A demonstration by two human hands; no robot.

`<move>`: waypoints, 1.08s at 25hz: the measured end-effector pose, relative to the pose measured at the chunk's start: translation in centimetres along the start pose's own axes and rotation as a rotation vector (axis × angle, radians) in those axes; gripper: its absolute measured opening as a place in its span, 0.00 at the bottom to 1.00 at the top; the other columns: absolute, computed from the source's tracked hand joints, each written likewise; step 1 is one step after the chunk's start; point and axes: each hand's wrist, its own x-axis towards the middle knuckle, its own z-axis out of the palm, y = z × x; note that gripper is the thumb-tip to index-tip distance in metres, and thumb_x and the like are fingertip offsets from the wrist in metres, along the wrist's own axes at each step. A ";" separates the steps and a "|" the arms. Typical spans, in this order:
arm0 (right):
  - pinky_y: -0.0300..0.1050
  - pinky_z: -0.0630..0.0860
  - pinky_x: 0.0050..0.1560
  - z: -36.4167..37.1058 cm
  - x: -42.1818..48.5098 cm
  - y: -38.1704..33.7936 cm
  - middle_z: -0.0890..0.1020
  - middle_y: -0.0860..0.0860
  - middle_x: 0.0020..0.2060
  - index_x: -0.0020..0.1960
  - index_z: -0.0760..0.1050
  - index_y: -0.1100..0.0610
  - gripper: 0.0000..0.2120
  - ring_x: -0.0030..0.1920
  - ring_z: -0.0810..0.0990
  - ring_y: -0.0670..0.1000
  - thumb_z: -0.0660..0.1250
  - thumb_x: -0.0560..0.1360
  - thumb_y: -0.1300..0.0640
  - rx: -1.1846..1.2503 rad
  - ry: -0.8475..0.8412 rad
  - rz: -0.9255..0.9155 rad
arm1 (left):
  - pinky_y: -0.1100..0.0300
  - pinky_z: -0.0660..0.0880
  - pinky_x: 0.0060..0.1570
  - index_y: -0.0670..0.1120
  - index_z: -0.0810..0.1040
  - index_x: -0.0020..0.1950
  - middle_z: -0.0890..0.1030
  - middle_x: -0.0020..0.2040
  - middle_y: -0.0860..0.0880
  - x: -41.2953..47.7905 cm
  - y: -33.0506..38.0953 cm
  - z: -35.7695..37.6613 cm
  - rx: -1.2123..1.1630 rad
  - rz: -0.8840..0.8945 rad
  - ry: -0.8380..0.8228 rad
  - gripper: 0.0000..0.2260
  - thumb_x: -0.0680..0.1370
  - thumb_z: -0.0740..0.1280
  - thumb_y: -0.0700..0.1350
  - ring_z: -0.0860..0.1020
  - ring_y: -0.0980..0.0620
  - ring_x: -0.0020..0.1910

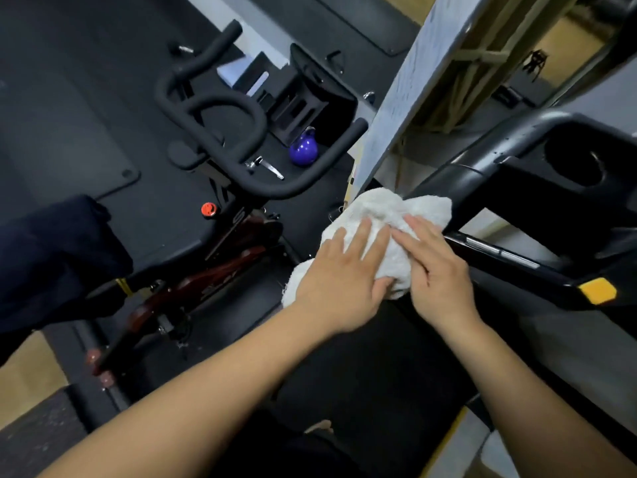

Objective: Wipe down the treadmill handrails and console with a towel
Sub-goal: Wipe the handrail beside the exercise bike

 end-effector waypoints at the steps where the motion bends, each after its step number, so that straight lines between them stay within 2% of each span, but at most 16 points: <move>1: 0.49 0.61 0.74 0.1 -0.4 0.0 0.71 0.46 0.68 0.64 0.78 0.56 0.28 0.72 0.67 0.52 0.57 0.70 0.74 0.032 0.012 0.006 | 0.40 0.60 0.71 0.46 0.52 0.81 0.54 0.80 0.39 -0.5 0.2 0.1 0.044 0.016 0.035 0.33 0.79 0.46 0.61 0.61 0.32 0.74; 4: 0.35 0.58 0.73 -0.1 -2.7 0.1 0.71 0.48 0.70 0.65 0.77 0.55 0.31 0.73 0.67 0.50 0.55 0.69 0.76 0.095 0.037 0.045 | 0.39 0.63 0.69 0.46 0.58 0.79 0.60 0.79 0.40 -2.6 0.8 0.1 0.105 0.101 0.066 0.29 0.81 0.53 0.57 0.62 0.30 0.72; 7: 0.29 0.59 0.70 -1.1 -4.1 0.3 0.70 0.51 0.71 0.66 0.77 0.55 0.30 0.70 0.71 0.50 0.56 0.69 0.74 0.154 -0.007 0.135 | 0.42 0.59 0.74 0.47 0.58 0.80 0.58 0.80 0.43 -2.7 0.7 -0.5 0.084 0.129 0.059 0.28 0.81 0.49 0.57 0.58 0.35 0.76; 9: 0.37 0.62 0.71 -1.6 -4.0 0.0 0.66 0.47 0.74 0.69 0.74 0.52 0.28 0.71 0.69 0.50 0.57 0.73 0.69 0.133 -0.085 0.156 | 0.45 0.56 0.75 0.45 0.58 0.80 0.59 0.79 0.42 -1.8 0.7 -0.6 0.073 0.158 0.089 0.27 0.82 0.48 0.54 0.57 0.40 0.78; 11: 0.45 0.62 0.73 -1.7 -3.7 -0.8 0.60 0.45 0.77 0.73 0.68 0.50 0.26 0.75 0.62 0.48 0.56 0.77 0.65 0.096 -0.169 0.143 | 0.44 0.59 0.74 0.41 0.61 0.78 0.63 0.77 0.40 -1.2 0.7 -0.5 0.102 0.182 0.122 0.27 0.81 0.51 0.50 0.59 0.41 0.77; 14: 0.47 0.56 0.76 -2.2 -3.6 -1.2 0.53 0.48 0.79 0.77 0.60 0.50 0.27 0.78 0.49 0.47 0.55 0.79 0.62 -0.094 -0.236 0.099 | 0.41 0.66 0.69 0.35 0.64 0.74 0.68 0.73 0.39 -0.7 1.3 -0.4 0.191 0.240 0.124 0.26 0.77 0.53 0.44 0.64 0.37 0.75; 17: 0.53 0.53 0.77 -2.5 -2.8 -1.1 0.54 0.52 0.79 0.77 0.59 0.52 0.28 0.79 0.49 0.50 0.57 0.78 0.61 -0.242 -0.222 0.083 | 0.38 0.71 0.64 0.34 0.64 0.73 0.71 0.71 0.36 0.3 1.6 -0.6 0.268 0.317 0.147 0.25 0.78 0.54 0.42 0.68 0.33 0.71; 21: 0.49 0.44 0.76 -2.7 -0.7 -1.3 0.51 0.56 0.79 0.78 0.53 0.55 0.28 0.79 0.46 0.52 0.55 0.80 0.58 -0.332 -0.254 0.085 | 0.35 0.75 0.57 0.33 0.61 0.70 0.75 0.64 0.30 2.7 2.6 -0.7 0.264 0.360 0.210 0.25 0.75 0.55 0.44 0.74 0.30 0.64; 24: 0.52 0.46 0.76 -2.8 1.4 -1.2 0.55 0.58 0.78 0.76 0.59 0.57 0.23 0.78 0.49 0.55 0.52 0.82 0.54 -0.377 -0.277 0.105 | 0.36 0.71 0.62 0.32 0.60 0.73 0.70 0.69 0.29 4.3 1.6 0.2 0.236 0.376 0.137 0.26 0.78 0.55 0.45 0.69 0.29 0.69; 27: 0.55 0.48 0.77 -3.0 4.7 -0.3 0.61 0.54 0.77 0.72 0.67 0.54 0.19 0.78 0.52 0.52 0.50 0.83 0.54 -0.392 -0.288 0.160 | 0.38 0.71 0.64 0.31 0.63 0.74 0.67 0.71 0.28 6.6 1.9 0.5 0.219 0.295 0.071 0.28 0.79 0.51 0.47 0.67 0.28 0.70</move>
